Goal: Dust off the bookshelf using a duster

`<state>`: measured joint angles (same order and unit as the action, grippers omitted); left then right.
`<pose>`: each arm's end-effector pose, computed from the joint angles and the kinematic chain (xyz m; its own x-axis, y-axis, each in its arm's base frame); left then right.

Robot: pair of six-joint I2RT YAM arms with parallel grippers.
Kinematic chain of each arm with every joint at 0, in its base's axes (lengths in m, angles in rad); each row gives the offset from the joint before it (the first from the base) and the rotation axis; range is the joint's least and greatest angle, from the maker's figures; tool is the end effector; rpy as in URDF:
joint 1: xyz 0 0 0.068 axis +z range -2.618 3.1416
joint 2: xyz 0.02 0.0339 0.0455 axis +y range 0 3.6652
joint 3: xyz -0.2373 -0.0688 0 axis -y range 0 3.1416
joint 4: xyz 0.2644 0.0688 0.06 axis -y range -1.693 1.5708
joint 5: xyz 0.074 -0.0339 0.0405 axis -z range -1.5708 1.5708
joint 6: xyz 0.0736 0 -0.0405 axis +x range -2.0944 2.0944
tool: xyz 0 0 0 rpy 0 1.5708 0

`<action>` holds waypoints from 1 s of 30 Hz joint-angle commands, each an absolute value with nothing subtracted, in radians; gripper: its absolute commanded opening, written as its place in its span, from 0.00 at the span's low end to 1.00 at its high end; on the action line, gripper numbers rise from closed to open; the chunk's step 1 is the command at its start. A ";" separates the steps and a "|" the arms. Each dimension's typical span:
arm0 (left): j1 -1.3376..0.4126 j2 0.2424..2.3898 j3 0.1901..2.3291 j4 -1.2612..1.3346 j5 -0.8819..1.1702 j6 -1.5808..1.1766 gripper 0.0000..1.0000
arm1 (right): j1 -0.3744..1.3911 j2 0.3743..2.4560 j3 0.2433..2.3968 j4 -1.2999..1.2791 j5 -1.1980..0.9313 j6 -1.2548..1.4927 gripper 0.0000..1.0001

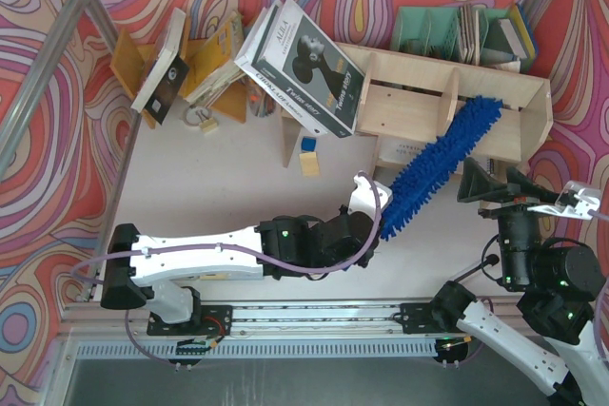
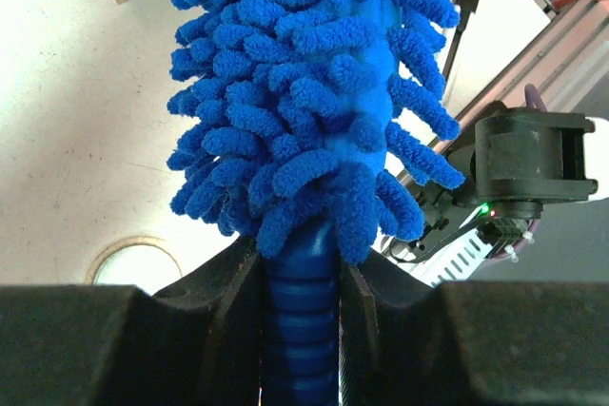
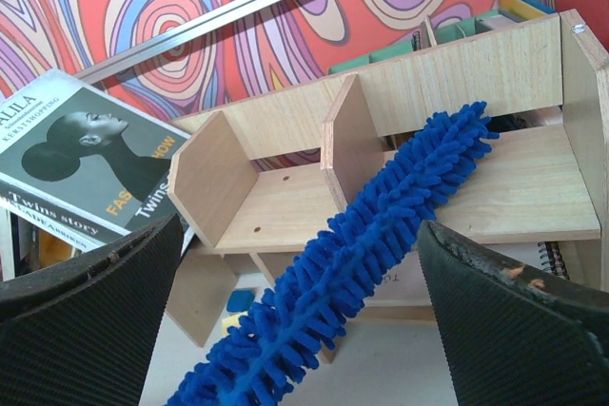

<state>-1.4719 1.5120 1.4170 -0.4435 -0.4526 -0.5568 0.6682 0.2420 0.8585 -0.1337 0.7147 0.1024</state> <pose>0.0711 -0.3902 0.3131 -0.4963 0.1889 -0.8473 0.7015 0.6622 -0.2633 0.0969 0.0151 0.4324 0.3612 0.3835 -0.8500 -0.0495 0.9181 0.3932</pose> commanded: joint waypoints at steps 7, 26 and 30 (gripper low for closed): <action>-1.506 1.505 1.450 -0.527 -0.429 -0.430 0.00 | 0.670 0.270 0.896 -0.117 0.729 0.106 0.99; -1.552 1.243 1.199 -0.491 -0.393 -0.401 0.00 | 0.670 0.283 0.897 -0.118 0.780 0.085 0.99; -1.552 1.187 1.138 -0.436 -0.363 -0.400 0.00 | 0.670 0.296 0.893 -0.121 0.788 0.093 0.98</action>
<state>-1.5475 1.2350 1.1843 -0.5121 -0.3744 -0.4107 0.6682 0.2726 0.8761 -0.1333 0.7616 0.0940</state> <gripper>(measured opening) 0.343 0.987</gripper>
